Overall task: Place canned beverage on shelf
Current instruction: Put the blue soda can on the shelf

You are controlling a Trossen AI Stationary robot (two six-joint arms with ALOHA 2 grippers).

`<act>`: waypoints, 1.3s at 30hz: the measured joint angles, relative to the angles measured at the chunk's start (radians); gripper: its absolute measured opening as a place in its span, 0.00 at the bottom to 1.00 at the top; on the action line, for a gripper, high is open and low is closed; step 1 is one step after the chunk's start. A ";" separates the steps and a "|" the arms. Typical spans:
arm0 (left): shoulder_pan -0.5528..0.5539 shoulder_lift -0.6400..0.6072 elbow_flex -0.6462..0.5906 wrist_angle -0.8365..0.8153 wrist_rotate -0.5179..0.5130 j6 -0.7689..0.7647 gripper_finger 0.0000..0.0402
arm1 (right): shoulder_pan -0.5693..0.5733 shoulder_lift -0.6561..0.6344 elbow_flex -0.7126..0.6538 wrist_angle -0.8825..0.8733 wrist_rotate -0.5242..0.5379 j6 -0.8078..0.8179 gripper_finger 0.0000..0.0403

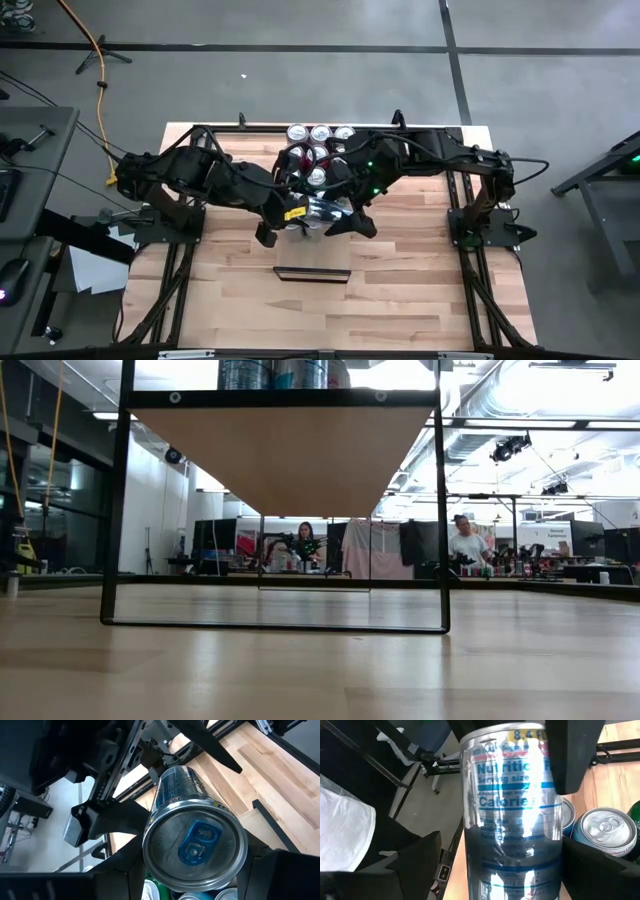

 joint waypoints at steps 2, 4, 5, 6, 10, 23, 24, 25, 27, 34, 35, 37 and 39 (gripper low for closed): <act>0.000 0.000 0.000 0.000 0.000 0.001 0.39 | 0.004 0.000 0.000 0.001 0.000 0.000 0.84; 0.000 0.000 0.000 0.001 0.004 0.001 0.39 | 0.006 0.000 0.000 0.002 0.003 0.000 0.81; -0.001 0.000 0.000 0.002 0.003 0.001 0.39 | 0.007 0.000 -0.001 0.003 0.003 0.002 0.80; -0.001 0.000 0.000 0.002 0.004 0.001 0.39 | 0.008 0.000 -0.001 0.006 0.003 0.010 0.77; -0.001 0.000 0.000 0.004 0.007 0.001 0.40 | 0.009 0.000 -0.001 0.008 0.003 0.015 0.65; -0.001 0.000 0.000 0.002 -0.002 -0.027 0.55 | 0.009 0.000 -0.002 0.017 -0.006 0.032 0.50; -0.001 -0.001 0.000 0.002 -0.003 -0.034 0.56 | 0.010 0.000 -0.002 0.020 -0.009 0.039 0.50; -0.001 -0.001 0.000 0.002 -0.003 -0.040 0.57 | 0.010 0.000 -0.002 0.022 -0.012 0.040 0.50; -0.001 -0.001 0.000 0.000 -0.004 -0.061 0.59 | 0.010 0.000 -0.002 0.023 -0.017 0.037 0.50; -0.015 -0.030 -0.001 -0.025 -0.022 -0.124 0.68 | -0.001 -0.019 0.006 0.010 -0.047 0.034 0.50; -0.018 -0.036 -0.001 -0.037 -0.020 -0.135 0.69 | -0.001 -0.026 0.006 0.005 -0.047 0.033 0.50; -0.020 -0.044 -0.001 -0.056 -0.019 -0.157 0.72 | -0.005 -0.042 0.007 -0.018 -0.047 0.031 0.50; -0.021 -0.056 -0.001 -0.100 -0.022 -0.169 0.73 | -0.009 -0.057 0.007 -0.050 -0.045 0.030 0.50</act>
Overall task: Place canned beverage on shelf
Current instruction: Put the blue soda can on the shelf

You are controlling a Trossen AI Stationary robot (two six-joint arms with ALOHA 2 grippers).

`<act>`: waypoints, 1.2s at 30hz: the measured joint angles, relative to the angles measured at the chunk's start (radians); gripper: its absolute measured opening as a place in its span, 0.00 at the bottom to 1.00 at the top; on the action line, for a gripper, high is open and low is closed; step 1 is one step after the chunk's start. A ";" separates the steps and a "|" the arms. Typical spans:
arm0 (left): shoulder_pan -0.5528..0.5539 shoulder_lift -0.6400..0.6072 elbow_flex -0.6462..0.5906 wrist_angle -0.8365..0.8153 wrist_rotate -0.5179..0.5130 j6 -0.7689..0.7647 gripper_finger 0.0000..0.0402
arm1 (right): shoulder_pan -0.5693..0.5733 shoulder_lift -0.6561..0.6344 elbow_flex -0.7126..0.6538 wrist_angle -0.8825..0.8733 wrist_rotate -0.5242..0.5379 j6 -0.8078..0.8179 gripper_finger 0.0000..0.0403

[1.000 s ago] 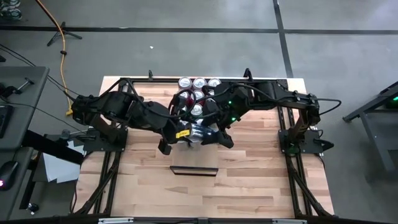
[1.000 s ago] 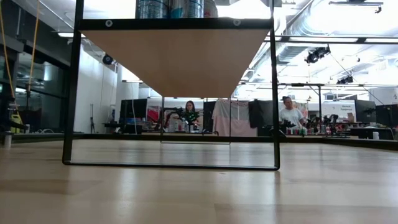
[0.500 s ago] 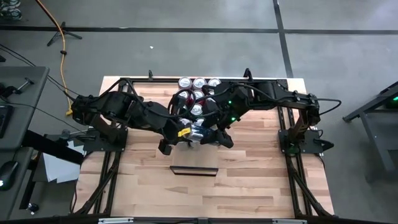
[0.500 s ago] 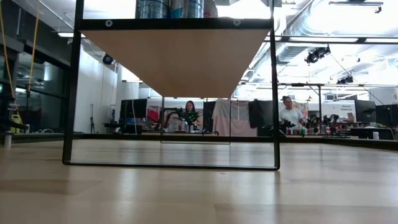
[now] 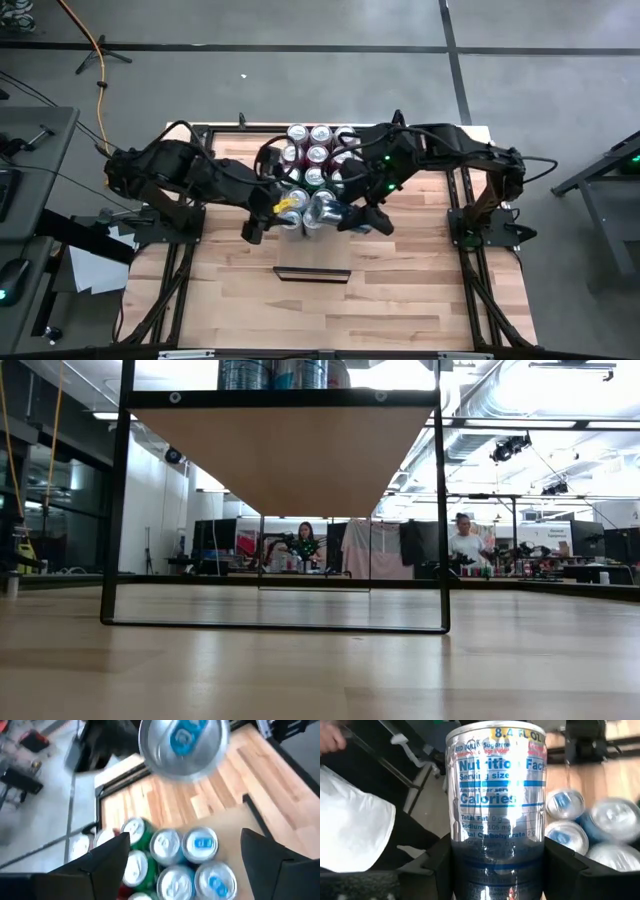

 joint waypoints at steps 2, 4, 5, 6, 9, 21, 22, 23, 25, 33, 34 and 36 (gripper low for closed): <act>-0.001 -0.020 0.000 -0.042 -0.024 -0.034 0.75 | -0.003 -0.018 0.000 -0.058 0.017 0.000 0.50; 0.000 -0.041 0.000 -0.102 -0.033 -0.108 0.75 | -0.003 -0.039 0.000 -0.141 0.058 0.003 0.50; 0.000 -0.057 -0.001 -0.121 -0.033 -0.157 0.75 | -0.003 -0.050 0.000 -0.186 0.095 0.003 0.50; 0.000 -0.072 -0.005 -0.140 -0.033 -0.209 0.75 | 0.001 -0.059 -0.001 -0.233 0.130 0.003 0.50; 0.002 -0.133 -0.029 -0.139 -0.036 -0.338 0.75 | 0.020 -0.090 -0.030 -0.334 0.198 0.004 0.50; -0.102 -0.600 -0.673 0.379 -0.340 -0.609 0.75 | 0.153 -0.500 -0.779 0.073 0.215 0.308 0.50; -0.108 -0.633 -0.739 0.441 -0.352 -0.619 0.75 | 0.165 -0.539 -0.859 0.167 0.220 0.347 0.50; -0.112 -0.662 -0.800 0.503 -0.361 -0.625 0.75 | 0.178 -0.573 -0.935 0.271 0.234 0.383 0.50; -0.114 -0.713 -0.911 0.631 -0.366 -0.634 0.75 | 0.201 -0.628 -1.076 0.486 0.275 0.434 0.50; -0.114 -0.794 -1.113 0.889 -0.400 -0.668 0.75 | 0.281 -0.644 -1.466 1.439 0.614 0.297 0.50; -0.114 -0.796 -1.115 0.891 -0.400 -0.671 0.75 | 0.292 -0.631 -1.496 1.509 0.652 0.252 0.50; -0.114 -0.798 -1.115 0.897 -0.403 -0.678 0.75 | 0.312 -0.598 -1.542 1.623 0.730 0.167 0.50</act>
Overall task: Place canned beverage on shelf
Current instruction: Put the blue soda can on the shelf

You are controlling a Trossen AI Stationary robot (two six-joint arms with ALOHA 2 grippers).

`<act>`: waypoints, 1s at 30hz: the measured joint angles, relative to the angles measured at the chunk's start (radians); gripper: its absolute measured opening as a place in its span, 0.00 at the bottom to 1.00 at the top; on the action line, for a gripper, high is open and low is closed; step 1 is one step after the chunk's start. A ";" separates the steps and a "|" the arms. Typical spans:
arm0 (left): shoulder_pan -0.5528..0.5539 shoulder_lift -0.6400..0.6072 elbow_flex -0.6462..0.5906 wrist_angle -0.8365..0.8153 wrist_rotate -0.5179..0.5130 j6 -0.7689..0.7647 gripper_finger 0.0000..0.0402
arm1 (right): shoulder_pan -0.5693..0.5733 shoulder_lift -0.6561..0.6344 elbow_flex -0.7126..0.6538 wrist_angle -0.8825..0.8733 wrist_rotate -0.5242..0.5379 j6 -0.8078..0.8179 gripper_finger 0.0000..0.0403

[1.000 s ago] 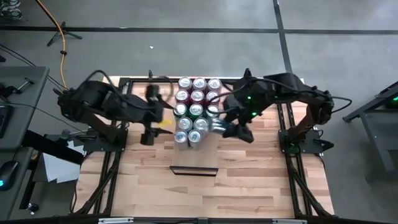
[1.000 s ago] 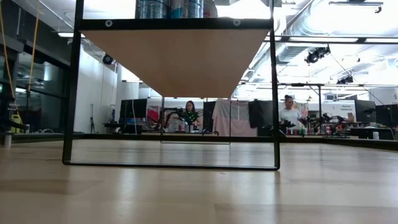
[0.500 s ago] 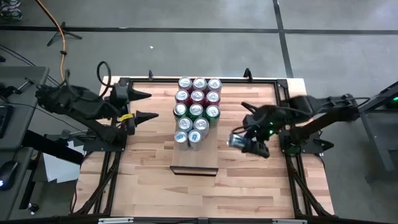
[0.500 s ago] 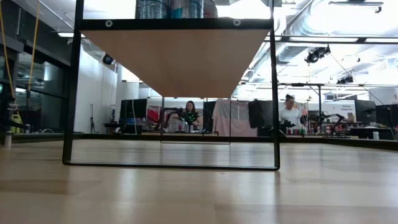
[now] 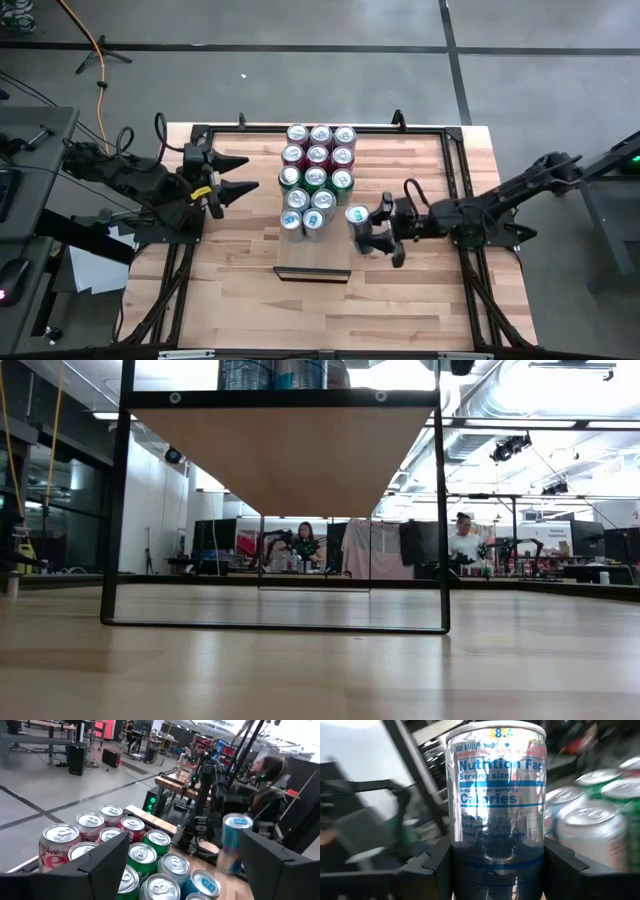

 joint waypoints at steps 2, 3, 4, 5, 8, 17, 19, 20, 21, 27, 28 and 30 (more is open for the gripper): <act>0.000 -0.003 0.000 0.005 -0.009 -0.001 0.75 | 0.013 0.033 -0.026 0.074 0.084 -0.051 0.50; 0.000 -0.004 0.000 0.012 -0.016 -0.001 0.75 | 0.018 0.053 -0.031 0.094 0.115 -0.071 0.50; 0.000 -0.005 0.000 0.018 -0.023 -0.001 0.75 | 0.019 0.073 -0.031 0.102 0.131 -0.091 0.50; 0.000 -0.006 0.000 0.018 -0.033 -0.001 0.75 | 0.019 0.092 -0.032 0.104 0.148 -0.111 0.50; 0.001 -0.008 0.000 0.015 -0.058 -0.001 0.75 | 0.013 0.152 -0.030 0.147 0.190 -0.157 0.50; 0.001 -0.010 0.000 0.019 -0.079 -0.028 0.75 | -0.009 0.322 -0.027 0.268 0.246 -0.186 0.50; 0.001 -0.009 0.000 0.019 -0.079 -0.028 0.75 | -0.009 0.344 -0.027 0.285 0.253 -0.187 0.50; 0.001 -0.009 0.000 0.019 -0.079 -0.028 0.75 | -0.011 0.354 -0.027 0.300 0.254 -0.187 0.50; 0.001 -0.009 0.000 0.018 -0.079 -0.028 0.75 | -0.013 0.360 -0.027 0.308 0.254 -0.187 0.50; 0.001 -0.008 0.000 0.018 -0.079 -0.029 0.75 | -0.015 0.384 -0.026 0.326 0.255 -0.187 0.50; 0.001 -0.008 0.000 0.018 -0.079 -0.029 0.75 | -0.015 0.387 -0.026 0.327 0.255 -0.187 0.50; 0.001 -0.008 0.001 0.018 -0.079 -0.029 0.75 | -0.015 0.389 -0.025 0.328 0.255 -0.183 0.50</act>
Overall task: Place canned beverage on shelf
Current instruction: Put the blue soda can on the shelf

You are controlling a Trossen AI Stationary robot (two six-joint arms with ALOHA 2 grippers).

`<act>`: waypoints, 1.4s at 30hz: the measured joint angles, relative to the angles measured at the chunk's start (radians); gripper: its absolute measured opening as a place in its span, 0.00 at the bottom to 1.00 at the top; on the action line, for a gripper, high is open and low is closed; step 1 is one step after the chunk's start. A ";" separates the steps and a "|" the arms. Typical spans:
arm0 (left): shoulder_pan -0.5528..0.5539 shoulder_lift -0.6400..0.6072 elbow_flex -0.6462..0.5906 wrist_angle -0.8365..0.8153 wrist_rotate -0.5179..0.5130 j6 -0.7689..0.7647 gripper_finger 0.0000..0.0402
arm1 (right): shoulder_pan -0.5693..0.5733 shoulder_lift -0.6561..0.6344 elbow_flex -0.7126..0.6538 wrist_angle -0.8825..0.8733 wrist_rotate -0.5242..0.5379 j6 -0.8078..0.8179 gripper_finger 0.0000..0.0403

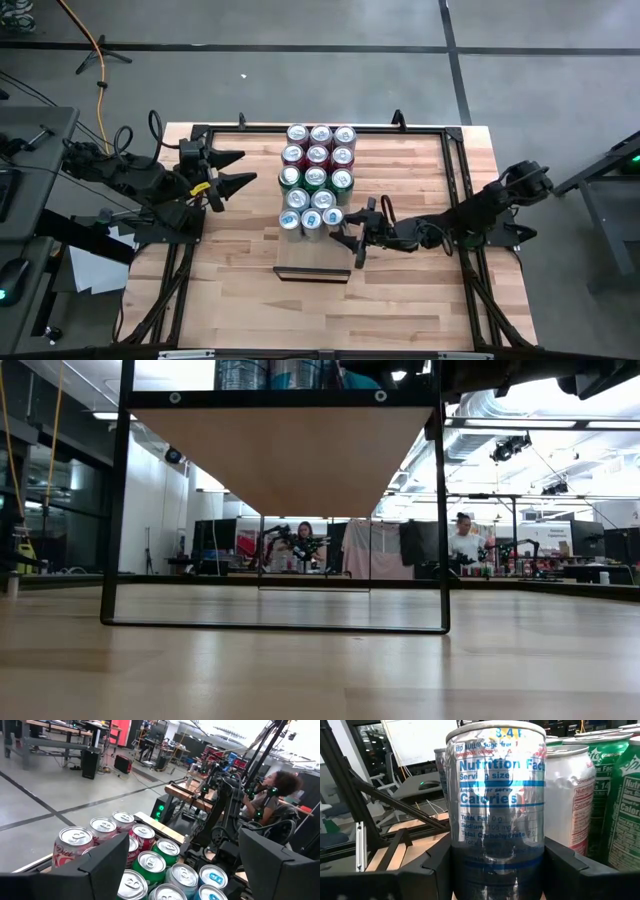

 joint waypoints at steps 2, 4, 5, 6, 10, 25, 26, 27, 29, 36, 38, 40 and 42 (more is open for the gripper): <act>0.000 0.000 0.000 0.000 0.000 0.000 0.75 | 0.000 0.000 0.000 -0.002 0.000 0.001 0.50; 0.000 0.000 0.000 0.000 0.000 0.000 0.75 | 0.000 0.000 0.000 -0.002 0.000 0.001 0.55; 0.000 0.000 0.000 0.000 0.000 0.000 0.75 | 0.000 0.000 0.000 -0.003 0.000 0.003 0.58; 0.000 0.000 0.000 0.000 0.000 0.000 0.75 | 0.000 0.000 0.000 -0.004 0.000 0.004 0.62; 0.000 0.000 0.000 -0.001 0.000 0.000 0.75 | 0.000 0.003 0.000 -0.020 -0.003 0.007 0.72; 0.000 0.000 0.000 -0.007 0.000 0.002 0.75 | 0.001 0.003 0.000 -0.028 -0.003 0.057 0.75; 0.000 0.000 0.000 -0.008 0.000 0.002 0.75 | 0.001 0.003 -0.001 -0.027 -0.004 0.057 0.75; 0.000 0.000 0.000 -0.008 0.000 0.002 0.75 | 0.001 0.003 -0.001 -0.022 -0.011 0.056 0.75; 0.000 0.000 0.000 -0.008 0.000 0.002 0.75 | 0.001 0.003 -0.001 -0.008 -0.021 0.057 0.75; 0.000 0.000 0.000 -0.008 0.000 0.011 0.75 | -0.004 0.001 0.051 -0.040 -0.033 0.006 0.75; 0.000 0.000 0.000 -0.009 0.000 0.011 0.75 | -0.010 0.001 0.087 -0.101 -0.057 -0.006 0.75; 0.000 0.000 0.000 -0.009 0.000 0.011 0.75 | -0.019 0.001 0.129 -0.175 -0.084 -0.010 0.75; 0.000 0.000 0.000 -0.009 0.000 0.011 0.75 | -0.030 0.001 0.171 -0.261 -0.099 -0.012 0.75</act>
